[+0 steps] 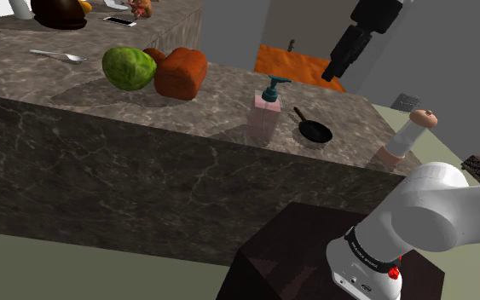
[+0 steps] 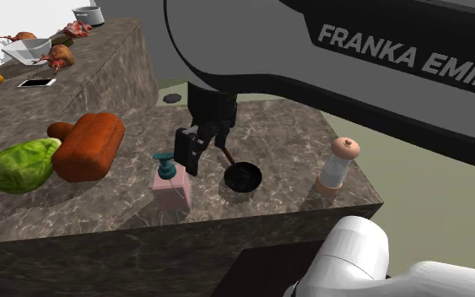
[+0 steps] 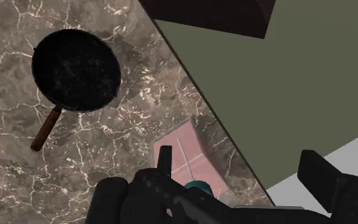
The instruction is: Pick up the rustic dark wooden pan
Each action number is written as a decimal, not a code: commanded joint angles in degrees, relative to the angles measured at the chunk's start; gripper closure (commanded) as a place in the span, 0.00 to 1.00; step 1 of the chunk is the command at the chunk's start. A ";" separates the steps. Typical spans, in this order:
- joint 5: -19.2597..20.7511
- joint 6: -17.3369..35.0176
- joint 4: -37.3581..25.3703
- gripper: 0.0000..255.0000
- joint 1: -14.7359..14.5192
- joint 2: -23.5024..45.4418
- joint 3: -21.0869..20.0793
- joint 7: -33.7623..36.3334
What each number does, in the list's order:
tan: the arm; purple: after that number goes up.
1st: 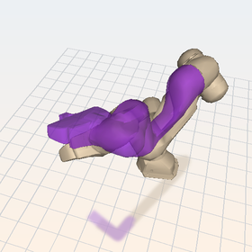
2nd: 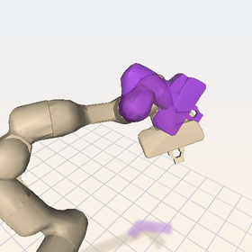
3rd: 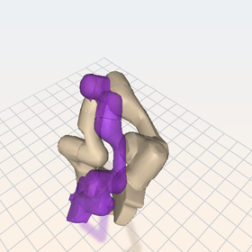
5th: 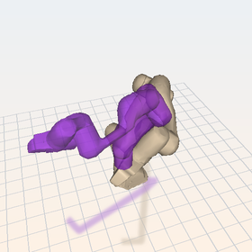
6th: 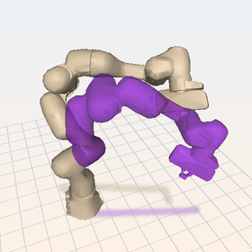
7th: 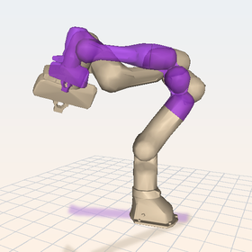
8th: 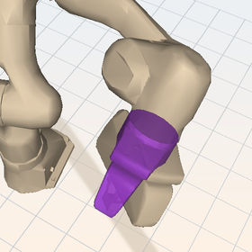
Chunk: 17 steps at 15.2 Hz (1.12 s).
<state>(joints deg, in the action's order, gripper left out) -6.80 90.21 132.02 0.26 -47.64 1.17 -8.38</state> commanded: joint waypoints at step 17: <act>7.87 13.86 0.34 0.00 10.26 24.83 3.64 9.30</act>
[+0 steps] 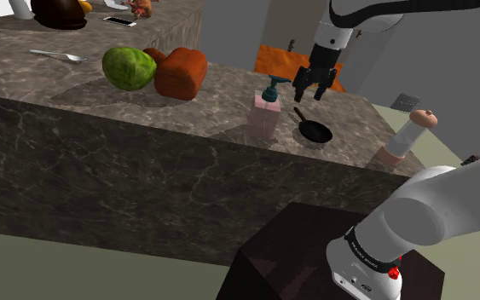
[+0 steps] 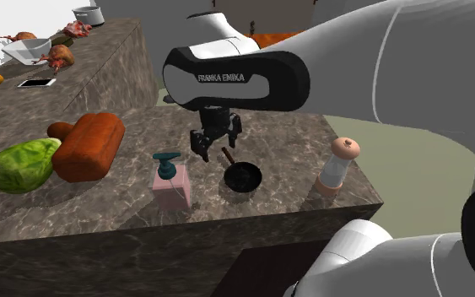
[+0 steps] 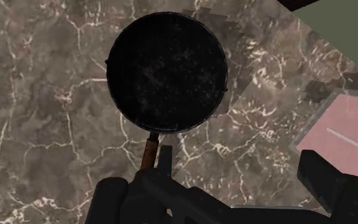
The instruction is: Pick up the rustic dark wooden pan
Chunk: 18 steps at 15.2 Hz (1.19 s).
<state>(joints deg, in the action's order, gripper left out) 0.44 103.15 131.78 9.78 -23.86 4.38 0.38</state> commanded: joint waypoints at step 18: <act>3.36 10.61 2.56 1.00 4.17 12.71 2.89 4.35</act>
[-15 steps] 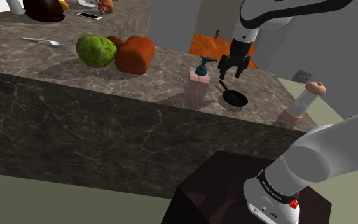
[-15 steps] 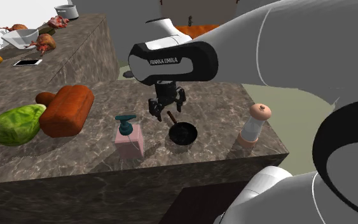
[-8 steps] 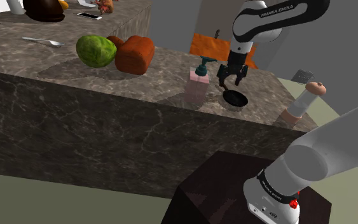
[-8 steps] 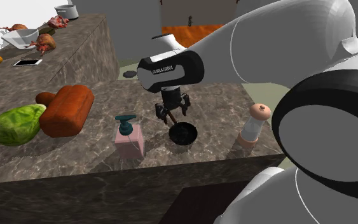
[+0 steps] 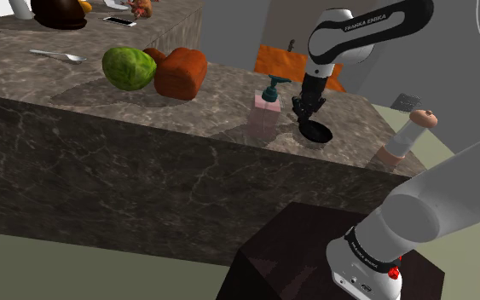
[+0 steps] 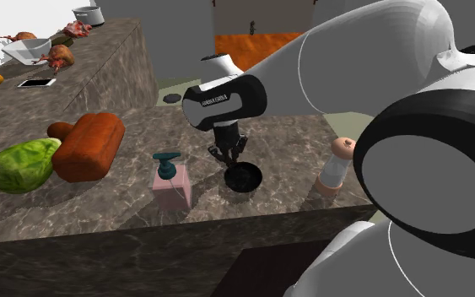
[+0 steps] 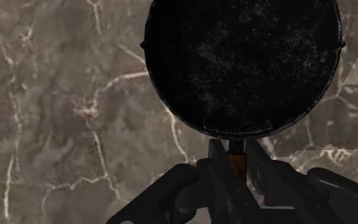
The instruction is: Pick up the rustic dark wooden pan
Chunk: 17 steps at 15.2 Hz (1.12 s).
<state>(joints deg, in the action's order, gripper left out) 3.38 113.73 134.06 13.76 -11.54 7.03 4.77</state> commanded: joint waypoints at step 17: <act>0.44 -7.97 -4.93 1.00 0.17 -2.40 -0.07 -0.11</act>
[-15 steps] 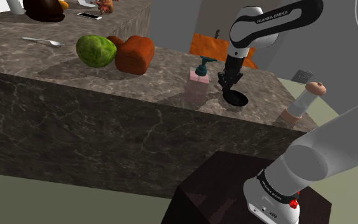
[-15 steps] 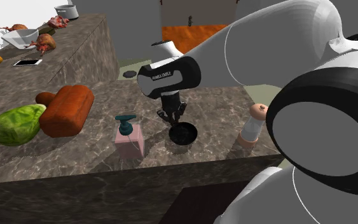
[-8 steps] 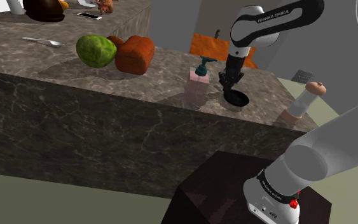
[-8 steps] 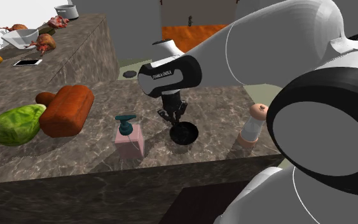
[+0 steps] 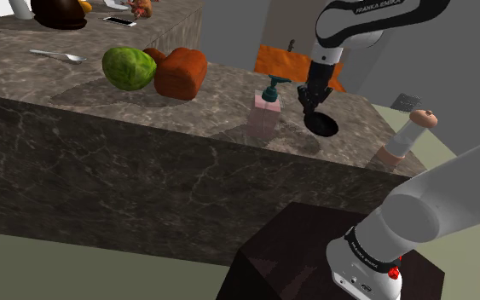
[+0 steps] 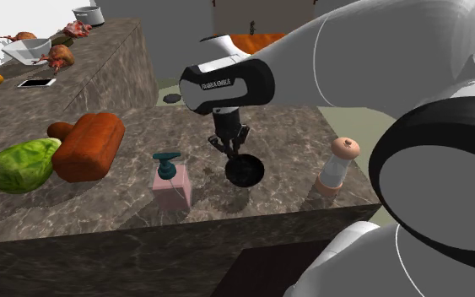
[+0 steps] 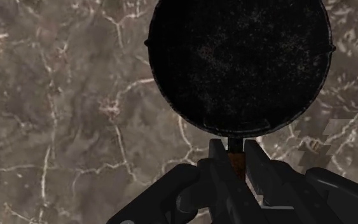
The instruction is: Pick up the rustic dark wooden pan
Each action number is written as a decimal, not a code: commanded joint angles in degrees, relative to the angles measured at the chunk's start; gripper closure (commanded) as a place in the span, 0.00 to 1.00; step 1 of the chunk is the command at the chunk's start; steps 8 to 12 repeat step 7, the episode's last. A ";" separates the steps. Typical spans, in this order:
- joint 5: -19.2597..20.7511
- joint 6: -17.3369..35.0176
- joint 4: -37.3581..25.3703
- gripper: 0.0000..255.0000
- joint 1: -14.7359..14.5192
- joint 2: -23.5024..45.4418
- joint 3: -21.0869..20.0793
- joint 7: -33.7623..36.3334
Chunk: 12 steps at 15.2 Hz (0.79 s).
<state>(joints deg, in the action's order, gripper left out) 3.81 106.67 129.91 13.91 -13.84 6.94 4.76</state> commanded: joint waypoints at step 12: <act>-0.01 -4.95 -3.88 1.00 -0.01 -1.05 -0.10 -0.17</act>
